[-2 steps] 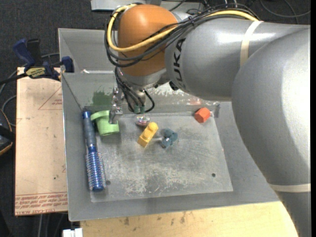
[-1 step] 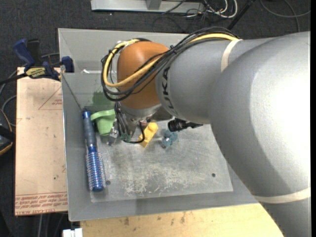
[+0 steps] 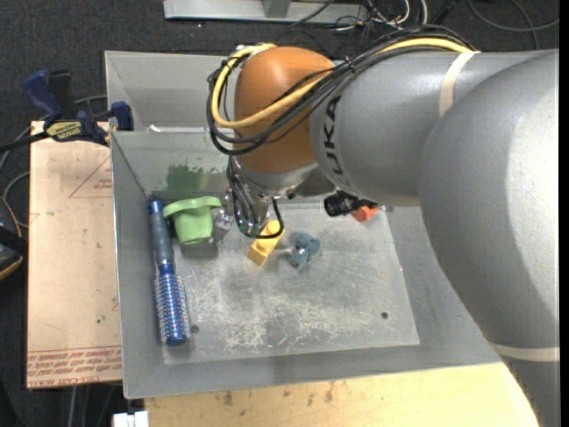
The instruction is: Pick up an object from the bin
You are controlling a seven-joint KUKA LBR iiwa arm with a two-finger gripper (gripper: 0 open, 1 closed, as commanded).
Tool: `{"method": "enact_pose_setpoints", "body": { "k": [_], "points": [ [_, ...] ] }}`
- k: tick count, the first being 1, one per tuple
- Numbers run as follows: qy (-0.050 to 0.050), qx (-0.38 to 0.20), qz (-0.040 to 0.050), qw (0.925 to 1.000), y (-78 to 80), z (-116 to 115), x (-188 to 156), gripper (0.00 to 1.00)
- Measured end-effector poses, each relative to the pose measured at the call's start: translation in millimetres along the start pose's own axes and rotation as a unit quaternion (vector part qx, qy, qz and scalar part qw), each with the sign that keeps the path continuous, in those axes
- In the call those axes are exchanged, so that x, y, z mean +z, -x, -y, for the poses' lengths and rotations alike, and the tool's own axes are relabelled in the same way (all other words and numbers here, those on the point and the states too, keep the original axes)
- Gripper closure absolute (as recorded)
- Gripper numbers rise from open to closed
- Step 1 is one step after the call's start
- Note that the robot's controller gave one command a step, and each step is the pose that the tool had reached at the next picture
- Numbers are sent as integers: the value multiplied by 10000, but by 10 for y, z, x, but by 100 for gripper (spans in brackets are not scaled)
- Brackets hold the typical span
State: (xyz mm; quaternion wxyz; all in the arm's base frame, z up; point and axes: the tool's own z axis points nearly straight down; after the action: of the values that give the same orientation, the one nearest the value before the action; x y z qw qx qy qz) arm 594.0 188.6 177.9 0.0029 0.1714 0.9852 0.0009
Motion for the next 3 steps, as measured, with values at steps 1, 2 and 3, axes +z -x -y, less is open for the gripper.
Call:
{"method": "enact_pose_setpoints", "body": {
  "k": [1,2,3],
  "points": [
    [10,-568,8,9984,-105,125,-655,100],
    [-33,259,-60,9996,-307,1,630,100],
    [-26,263,-35,9996,-730,622,259,100]
  ]
}}
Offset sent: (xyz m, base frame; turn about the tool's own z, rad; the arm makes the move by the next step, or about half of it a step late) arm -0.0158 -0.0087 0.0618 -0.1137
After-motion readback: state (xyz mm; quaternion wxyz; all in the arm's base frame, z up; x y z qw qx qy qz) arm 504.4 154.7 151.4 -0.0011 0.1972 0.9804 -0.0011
